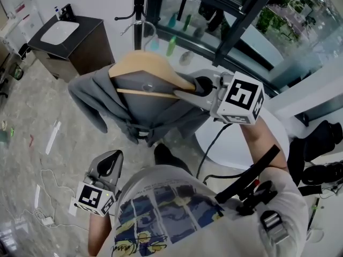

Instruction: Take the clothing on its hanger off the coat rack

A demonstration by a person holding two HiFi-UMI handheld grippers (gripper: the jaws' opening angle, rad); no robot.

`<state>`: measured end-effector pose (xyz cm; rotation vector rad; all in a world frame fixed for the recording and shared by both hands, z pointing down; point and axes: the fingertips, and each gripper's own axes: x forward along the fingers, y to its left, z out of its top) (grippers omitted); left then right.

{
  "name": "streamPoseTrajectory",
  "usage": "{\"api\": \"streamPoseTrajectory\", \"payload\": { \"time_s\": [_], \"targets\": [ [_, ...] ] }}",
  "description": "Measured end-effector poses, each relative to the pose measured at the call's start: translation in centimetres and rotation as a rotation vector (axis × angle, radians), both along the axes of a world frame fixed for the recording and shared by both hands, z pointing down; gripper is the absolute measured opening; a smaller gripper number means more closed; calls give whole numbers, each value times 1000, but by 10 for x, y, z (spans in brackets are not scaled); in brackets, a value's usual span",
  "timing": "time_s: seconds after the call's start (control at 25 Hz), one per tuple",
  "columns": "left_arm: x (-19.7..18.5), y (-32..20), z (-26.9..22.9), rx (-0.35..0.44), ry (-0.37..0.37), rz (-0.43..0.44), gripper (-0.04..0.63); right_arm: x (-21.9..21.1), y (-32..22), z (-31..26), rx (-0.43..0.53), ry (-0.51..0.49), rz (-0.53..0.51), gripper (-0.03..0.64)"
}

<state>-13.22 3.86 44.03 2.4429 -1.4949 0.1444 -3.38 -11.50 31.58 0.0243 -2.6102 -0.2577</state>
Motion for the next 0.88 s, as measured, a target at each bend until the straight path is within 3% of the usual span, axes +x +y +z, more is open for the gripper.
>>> {"api": "streamPoseTrajectory", "payload": {
  "time_s": [0.88],
  "targets": [
    [-2, -5, 0, -14, 5, -6, 3, -5, -3, 4, 6, 6, -16, 18]
  ]
}}
